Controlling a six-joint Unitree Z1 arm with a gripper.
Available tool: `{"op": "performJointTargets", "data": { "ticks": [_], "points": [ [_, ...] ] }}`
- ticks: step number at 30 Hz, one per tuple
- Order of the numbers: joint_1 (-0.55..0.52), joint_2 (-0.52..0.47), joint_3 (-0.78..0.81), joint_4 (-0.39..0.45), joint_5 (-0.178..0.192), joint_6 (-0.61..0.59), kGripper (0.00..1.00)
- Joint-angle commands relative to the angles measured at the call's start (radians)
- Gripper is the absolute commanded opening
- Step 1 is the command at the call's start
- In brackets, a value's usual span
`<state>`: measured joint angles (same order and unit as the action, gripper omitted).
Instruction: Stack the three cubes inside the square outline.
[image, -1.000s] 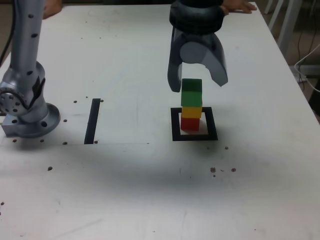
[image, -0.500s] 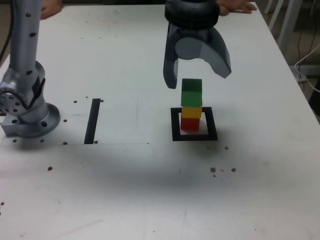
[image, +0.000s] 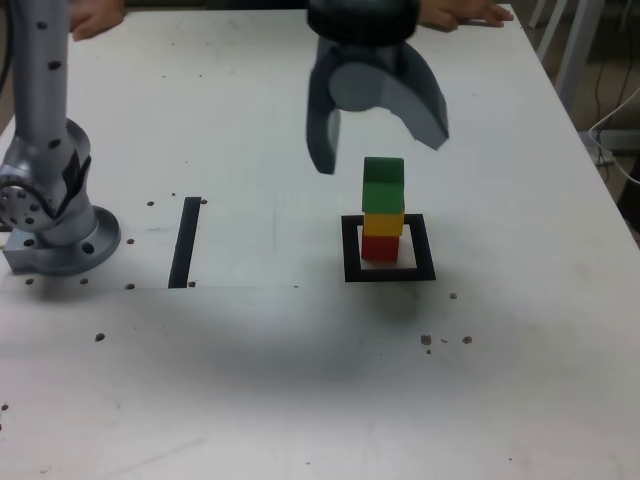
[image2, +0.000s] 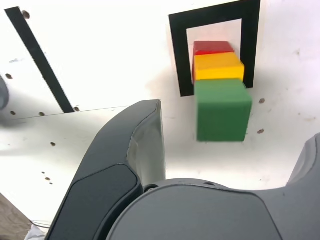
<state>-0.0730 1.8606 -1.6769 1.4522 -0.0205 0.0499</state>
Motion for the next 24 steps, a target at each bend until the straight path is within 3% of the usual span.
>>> {"op": "performJointTargets", "data": {
  "ticks": [1,5,16,24],
  "points": [
    [-0.001,-0.032,0.025,-0.003,-0.009,0.017,0.99],
    [-0.001,-0.099,0.111,-0.018,-0.017,0.038,0.99],
    [0.007,-0.360,0.429,-0.044,0.006,0.035,0.99],
    [0.008,-0.418,0.606,-0.050,0.007,0.034,0.99]
  ]
}}
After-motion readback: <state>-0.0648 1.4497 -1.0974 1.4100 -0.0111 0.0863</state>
